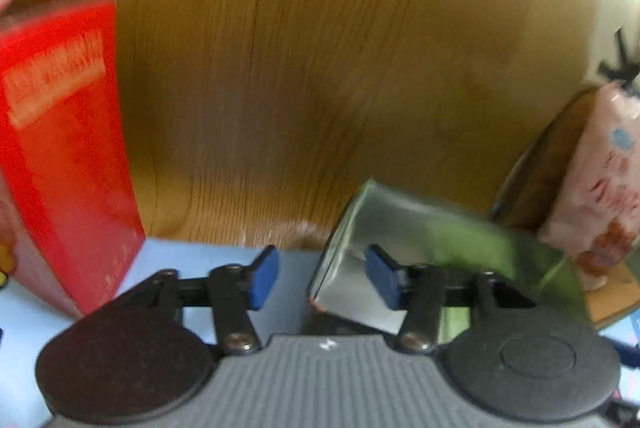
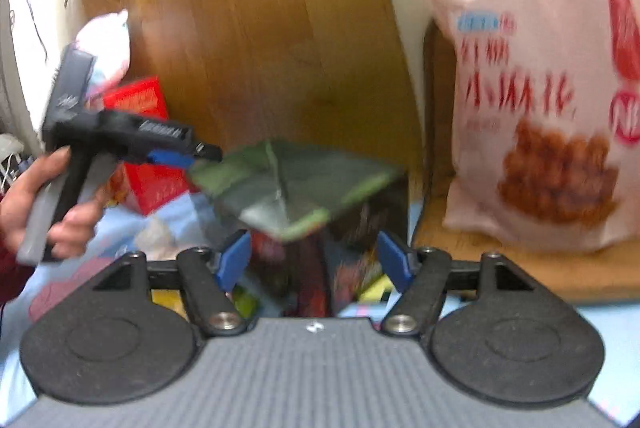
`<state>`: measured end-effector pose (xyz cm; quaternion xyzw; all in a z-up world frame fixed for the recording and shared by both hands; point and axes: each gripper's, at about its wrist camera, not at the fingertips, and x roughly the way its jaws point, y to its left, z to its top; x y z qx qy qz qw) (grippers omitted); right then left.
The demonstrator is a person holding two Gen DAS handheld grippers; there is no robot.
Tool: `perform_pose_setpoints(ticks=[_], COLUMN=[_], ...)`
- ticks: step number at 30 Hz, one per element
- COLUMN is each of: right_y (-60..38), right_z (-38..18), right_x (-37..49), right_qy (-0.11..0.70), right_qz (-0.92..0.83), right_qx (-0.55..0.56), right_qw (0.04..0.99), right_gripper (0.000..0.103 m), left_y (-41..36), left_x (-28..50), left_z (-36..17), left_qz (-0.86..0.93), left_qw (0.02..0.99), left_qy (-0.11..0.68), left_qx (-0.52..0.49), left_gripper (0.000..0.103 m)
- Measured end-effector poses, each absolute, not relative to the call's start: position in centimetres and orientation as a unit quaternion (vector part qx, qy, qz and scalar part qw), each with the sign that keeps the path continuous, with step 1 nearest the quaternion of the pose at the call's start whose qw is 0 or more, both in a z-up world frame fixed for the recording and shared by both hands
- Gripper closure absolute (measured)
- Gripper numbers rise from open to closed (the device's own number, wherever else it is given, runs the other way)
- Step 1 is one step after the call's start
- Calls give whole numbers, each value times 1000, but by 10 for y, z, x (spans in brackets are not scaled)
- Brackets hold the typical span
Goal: Organize snacks
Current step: 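Grasp the green leaf-print packet with the left gripper and drop it into the tin box, then grasp the white yellow-lidded cup with the left gripper and place it in the tin box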
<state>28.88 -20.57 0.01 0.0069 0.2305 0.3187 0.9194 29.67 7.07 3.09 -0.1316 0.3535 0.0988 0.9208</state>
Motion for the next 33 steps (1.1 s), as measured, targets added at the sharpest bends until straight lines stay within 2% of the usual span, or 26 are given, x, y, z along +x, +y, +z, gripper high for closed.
perform_pose_setpoints(ticks=[2,3,7,8,9,11,14,19,21,22,23,25,26,29,33], right_y=[-200,-198,-195,-196,-197,-203,-210,-221,-223,-222,-223,-220,-218,-204,-187], right_z=[-8,-10,-5,-3,-1,5,6,-7,-12,-13,-13,-9,-8,-6,-5], right_x=[292,295,318,321,324,317,294,275,273,270,265,259,258,256,243], right_qy=[246,250,236,230,230,227,217,260,264,264,263,261,260,261,258], right_qz=[316,314,270,253,249,267,285,315,313,314,314,317,320,328,352], right_qx=[-9,-18,-15,-15,-8,4,-9,44,65,74,80,87,88,83,69], right_qw=[916,916,934,940,941,937,934,912,910,909,909,908,907,904,897], right_gripper=[52,56,65,65,63,63,62,62,62,62,62,61,61,61,61], left_y=[69,68,58,58,62,75,93,108,104,99,93,80,75,70,75], left_x=[301,299,286,279,269,246,221,214,217,216,216,219,221,216,185], left_z=[21,20,30,35,40,55,61,34,26,23,18,9,4,2,16], left_qz=[92,78,62,53,51,61,93,90,86,86,88,96,103,112,73], left_qw=[912,914,918,922,925,938,944,924,923,923,923,920,915,914,923], left_qy=[376,372,367,362,354,320,298,347,353,354,355,369,381,379,346], left_qx=[-133,-144,-135,-130,-126,-116,-105,-134,-129,-125,-118,-93,-84,-87,-150], left_gripper=[71,71,71,66,54,44,42,42,34,33,36,53,65,69,69])
